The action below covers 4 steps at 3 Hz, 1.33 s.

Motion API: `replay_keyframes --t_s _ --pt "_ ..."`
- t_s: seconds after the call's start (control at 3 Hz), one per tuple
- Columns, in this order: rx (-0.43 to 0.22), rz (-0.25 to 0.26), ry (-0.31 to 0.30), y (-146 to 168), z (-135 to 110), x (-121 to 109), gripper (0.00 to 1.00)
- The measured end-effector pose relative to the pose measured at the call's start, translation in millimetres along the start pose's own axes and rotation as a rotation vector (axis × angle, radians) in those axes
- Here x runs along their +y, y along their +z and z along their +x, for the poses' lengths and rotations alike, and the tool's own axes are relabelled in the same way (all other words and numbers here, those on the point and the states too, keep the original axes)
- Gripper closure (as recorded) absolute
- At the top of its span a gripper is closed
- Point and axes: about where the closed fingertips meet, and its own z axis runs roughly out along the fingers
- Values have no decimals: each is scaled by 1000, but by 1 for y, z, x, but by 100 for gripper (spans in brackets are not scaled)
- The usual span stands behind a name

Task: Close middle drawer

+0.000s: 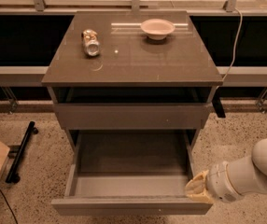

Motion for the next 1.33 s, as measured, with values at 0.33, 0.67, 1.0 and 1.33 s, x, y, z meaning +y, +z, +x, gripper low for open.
replay_keyframes --t_s 0.33,0.67,1.0,1.33 --pt "-17 -4 37 20 24 -2 100" --pt "-39 4 99 41 53 -3 100" --pt "-41 -1 102 44 54 -3 100" --pt "-31 18 99 50 59 -1 100"
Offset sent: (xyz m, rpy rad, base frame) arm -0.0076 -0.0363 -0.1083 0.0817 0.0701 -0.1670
